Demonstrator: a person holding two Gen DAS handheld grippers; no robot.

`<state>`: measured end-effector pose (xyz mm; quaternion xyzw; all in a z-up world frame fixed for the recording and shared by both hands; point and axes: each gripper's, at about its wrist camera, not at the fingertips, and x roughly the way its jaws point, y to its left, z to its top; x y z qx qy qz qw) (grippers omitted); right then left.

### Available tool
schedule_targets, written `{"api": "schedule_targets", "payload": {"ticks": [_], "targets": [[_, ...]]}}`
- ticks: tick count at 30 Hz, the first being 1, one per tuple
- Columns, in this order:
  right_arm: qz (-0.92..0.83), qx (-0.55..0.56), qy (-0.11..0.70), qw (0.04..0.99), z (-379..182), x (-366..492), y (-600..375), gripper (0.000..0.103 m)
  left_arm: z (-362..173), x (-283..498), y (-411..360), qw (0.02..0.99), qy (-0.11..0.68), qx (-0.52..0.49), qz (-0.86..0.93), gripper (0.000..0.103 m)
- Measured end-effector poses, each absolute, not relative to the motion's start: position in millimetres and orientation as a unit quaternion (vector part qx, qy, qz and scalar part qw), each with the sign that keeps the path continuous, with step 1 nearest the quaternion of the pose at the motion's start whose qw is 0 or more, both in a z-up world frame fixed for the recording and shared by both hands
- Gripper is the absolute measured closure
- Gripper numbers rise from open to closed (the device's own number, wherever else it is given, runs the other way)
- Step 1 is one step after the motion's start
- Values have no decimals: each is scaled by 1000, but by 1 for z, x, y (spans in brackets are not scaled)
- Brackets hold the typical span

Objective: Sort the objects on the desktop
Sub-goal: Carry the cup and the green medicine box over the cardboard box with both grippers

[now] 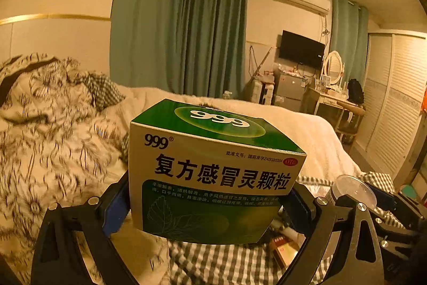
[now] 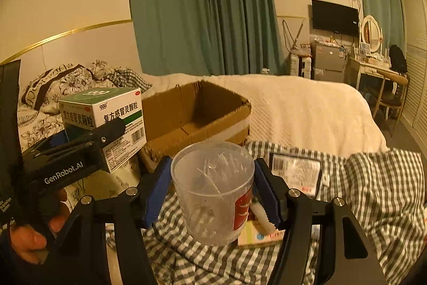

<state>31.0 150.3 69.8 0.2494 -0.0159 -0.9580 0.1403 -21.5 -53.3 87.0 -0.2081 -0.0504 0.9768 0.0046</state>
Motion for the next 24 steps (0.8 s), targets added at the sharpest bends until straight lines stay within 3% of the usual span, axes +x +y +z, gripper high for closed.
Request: {"api": "schedule_targets", "payload": {"ticks": [16, 24], "targets": [[-960, 214, -24, 179, 97, -34, 125, 42, 101, -104, -71, -16, -51, -194, 980, 5], [-963, 198, -12, 180, 98, -70, 114, 42, 83, -145, -102, -28, -83, -198, 976, 5]]}}
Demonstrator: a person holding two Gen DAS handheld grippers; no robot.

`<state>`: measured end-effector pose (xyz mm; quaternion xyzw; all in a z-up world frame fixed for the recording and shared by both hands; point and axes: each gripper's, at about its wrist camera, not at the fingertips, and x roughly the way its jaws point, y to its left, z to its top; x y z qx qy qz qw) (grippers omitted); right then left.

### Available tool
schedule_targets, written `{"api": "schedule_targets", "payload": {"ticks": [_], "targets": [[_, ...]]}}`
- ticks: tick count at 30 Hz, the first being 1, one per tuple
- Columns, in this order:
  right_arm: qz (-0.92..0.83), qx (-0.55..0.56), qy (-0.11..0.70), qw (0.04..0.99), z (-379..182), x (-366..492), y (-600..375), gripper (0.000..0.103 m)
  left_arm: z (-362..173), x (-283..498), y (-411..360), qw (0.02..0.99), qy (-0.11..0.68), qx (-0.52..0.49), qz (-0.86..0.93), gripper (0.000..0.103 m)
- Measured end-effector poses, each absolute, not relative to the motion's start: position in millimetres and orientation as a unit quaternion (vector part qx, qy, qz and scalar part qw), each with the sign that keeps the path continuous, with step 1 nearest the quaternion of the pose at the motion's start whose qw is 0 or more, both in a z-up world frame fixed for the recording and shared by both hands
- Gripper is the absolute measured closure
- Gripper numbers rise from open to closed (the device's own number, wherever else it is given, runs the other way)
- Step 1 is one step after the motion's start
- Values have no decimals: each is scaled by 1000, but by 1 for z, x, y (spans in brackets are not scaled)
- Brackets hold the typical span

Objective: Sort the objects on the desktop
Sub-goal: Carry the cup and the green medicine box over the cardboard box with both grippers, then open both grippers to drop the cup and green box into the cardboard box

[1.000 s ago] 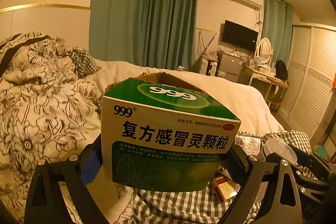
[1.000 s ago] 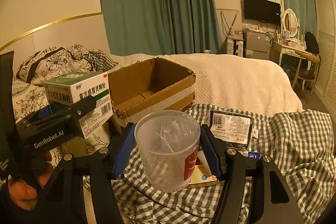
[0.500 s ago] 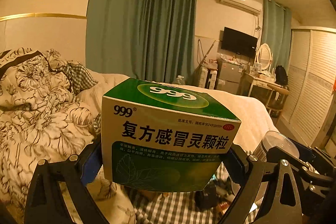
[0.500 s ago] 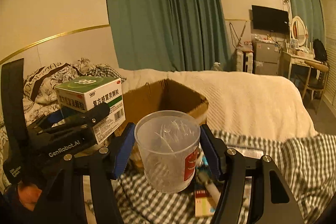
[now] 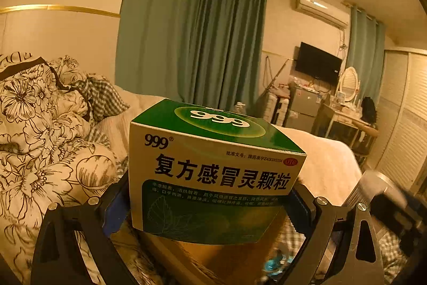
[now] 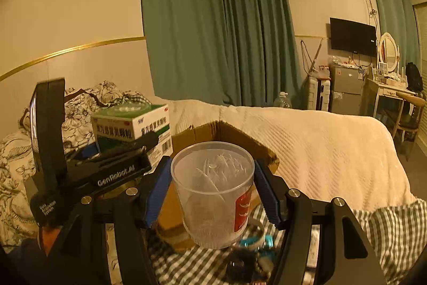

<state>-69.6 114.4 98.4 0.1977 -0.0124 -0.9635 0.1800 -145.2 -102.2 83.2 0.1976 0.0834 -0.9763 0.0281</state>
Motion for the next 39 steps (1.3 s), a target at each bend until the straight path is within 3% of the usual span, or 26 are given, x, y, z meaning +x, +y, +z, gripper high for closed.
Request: {"api": "schedule_targets", "payload": {"ticks": [10, 20, 22, 23, 24, 39], "targets": [[-956, 233, -37, 173, 83, -154, 83, 42, 49, -177, -119, 42, 73, 238, -967, 5], [-952, 267, -20, 150, 63, -185, 70, 42, 35, -181, -112, 18, 63, 256, -964, 2], [-952, 268, -30, 147, 63, -186, 73, 34, 34, -181, -108, 17, 57, 260, -964, 0], [-953, 262, -35, 148, 65, -182, 76, 20, 34, -180, -106, 19, 53, 259, -964, 0], [-955, 253, -39, 149, 68, -179, 78, 16, 34, -179, -103, 22, 47, 259, -965, 0], [-962, 247, -43, 105, 87, -64, 184, 16, 61, -135, -68, 17, 14, 228, -973, 0]]}}
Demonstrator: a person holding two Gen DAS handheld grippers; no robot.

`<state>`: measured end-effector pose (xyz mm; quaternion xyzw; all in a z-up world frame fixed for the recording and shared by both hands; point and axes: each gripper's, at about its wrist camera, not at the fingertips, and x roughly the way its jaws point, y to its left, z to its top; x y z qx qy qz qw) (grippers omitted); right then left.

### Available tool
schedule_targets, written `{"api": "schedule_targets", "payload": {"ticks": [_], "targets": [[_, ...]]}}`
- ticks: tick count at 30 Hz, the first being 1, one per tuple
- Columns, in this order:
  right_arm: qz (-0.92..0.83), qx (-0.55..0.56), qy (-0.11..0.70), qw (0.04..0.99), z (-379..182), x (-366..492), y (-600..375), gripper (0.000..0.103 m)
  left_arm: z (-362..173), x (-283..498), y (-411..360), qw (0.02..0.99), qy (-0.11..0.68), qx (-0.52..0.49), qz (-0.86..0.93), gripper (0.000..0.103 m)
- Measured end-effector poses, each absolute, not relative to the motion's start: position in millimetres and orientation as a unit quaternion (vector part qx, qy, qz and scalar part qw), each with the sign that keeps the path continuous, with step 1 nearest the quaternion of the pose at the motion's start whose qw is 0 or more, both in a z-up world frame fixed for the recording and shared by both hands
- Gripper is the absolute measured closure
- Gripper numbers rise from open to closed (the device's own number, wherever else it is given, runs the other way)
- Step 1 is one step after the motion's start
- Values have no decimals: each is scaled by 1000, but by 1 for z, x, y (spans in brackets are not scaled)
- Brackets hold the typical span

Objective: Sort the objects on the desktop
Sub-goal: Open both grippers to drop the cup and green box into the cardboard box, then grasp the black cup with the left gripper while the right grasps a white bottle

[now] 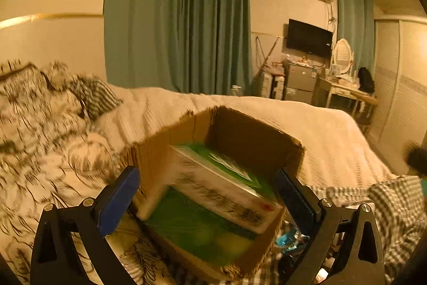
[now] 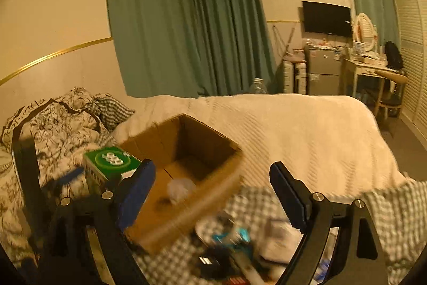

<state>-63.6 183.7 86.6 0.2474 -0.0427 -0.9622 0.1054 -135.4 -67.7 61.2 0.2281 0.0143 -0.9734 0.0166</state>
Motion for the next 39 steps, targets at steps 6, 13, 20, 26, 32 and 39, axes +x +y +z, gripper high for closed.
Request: {"api": "schedule_targets", "payload": {"ticks": [6, 13, 20, 26, 32, 39], "targets": [[-960, 269, -24, 75, 71, -30, 224, 16, 49, -144, -67, 32, 20, 248, -968, 0], [-960, 270, -36, 60, 50, -16, 247, 16, 41, -114, -55, -11, 20, 255, -967, 0], [-956, 283, -42, 57, 22, 0, 265, 16, 19, -72, 0, -73, 29, 294, -953, 0], [-950, 304, -15, 76, -10, 7, 264, 16, -36, -65, 46, -65, -19, 344, -937, 0], [-935, 340, 12, 97, -46, -3, 254, 22, -75, -81, 62, -64, -30, 367, -927, 0], [-921, 374, 45, 100, -71, -24, 237, 40, -103, -103, 60, -67, -25, 386, -920, 0]]}}
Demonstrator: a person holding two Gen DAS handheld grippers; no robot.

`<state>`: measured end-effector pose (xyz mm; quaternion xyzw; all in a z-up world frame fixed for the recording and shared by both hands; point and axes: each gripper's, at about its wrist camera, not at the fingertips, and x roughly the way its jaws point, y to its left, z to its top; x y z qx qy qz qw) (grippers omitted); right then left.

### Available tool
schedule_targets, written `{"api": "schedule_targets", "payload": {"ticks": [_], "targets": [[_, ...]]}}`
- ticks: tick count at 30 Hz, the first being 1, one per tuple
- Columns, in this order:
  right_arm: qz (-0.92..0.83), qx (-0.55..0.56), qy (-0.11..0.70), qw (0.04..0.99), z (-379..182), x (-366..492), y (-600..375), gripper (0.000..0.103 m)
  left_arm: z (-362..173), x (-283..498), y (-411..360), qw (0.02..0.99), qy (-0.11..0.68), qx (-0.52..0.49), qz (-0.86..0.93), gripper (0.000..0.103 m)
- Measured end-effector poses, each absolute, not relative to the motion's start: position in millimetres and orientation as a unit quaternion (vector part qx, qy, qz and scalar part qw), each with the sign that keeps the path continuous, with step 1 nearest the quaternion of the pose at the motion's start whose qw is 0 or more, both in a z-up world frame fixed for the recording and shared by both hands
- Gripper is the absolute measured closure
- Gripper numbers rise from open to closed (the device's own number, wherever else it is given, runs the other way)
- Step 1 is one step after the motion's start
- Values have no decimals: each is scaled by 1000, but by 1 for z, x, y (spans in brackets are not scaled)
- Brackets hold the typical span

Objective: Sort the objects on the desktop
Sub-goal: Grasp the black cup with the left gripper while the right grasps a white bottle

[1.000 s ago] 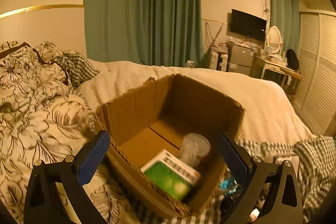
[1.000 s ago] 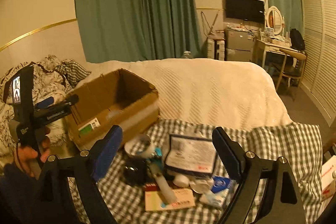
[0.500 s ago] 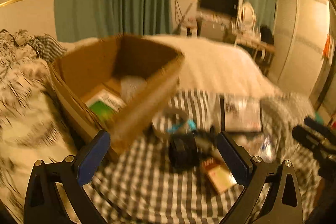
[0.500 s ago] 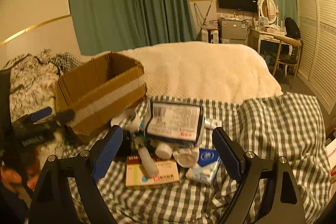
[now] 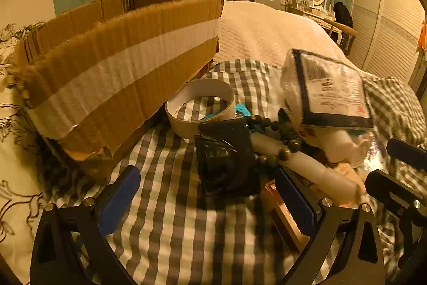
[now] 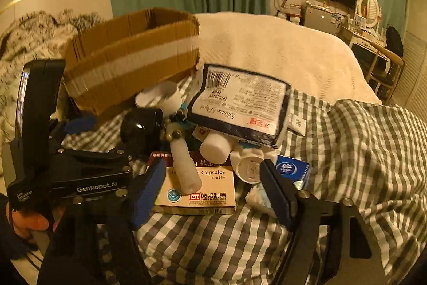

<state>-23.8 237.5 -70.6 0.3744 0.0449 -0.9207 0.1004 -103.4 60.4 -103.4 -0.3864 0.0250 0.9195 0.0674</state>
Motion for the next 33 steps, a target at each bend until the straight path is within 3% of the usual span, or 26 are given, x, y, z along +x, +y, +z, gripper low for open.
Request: {"api": "schedule_targets", "payload": {"ticks": [3, 12, 17, 23, 25, 30, 33], "targets": [[-915, 387, 47, 102, -80, -30, 235, 45, -110, -110, 59, 73, 24, -392, 917, 1], [-904, 408, 46, 116, -100, -38, 229, 47, -122, -117, 50, 84, 3, -423, 902, 5], [-902, 410, 43, 127, -105, -45, 224, 47, -126, -119, 49, 91, 3, -432, 897, 13], [-899, 410, 69, 137, -111, -46, 211, 62, -128, -120, 52, 96, 13, -426, 899, 15], [-900, 406, 72, 141, -109, -44, 208, 77, -128, -121, 52, 105, 10, -428, 898, 31], [-903, 400, 79, 137, -108, -34, 201, 82, -127, -114, 56, 122, 25, -429, 895, 53], [-909, 391, 64, 132, -101, -25, 205, 83, -125, -108, 54, 124, 27, -429, 895, 53]]}}
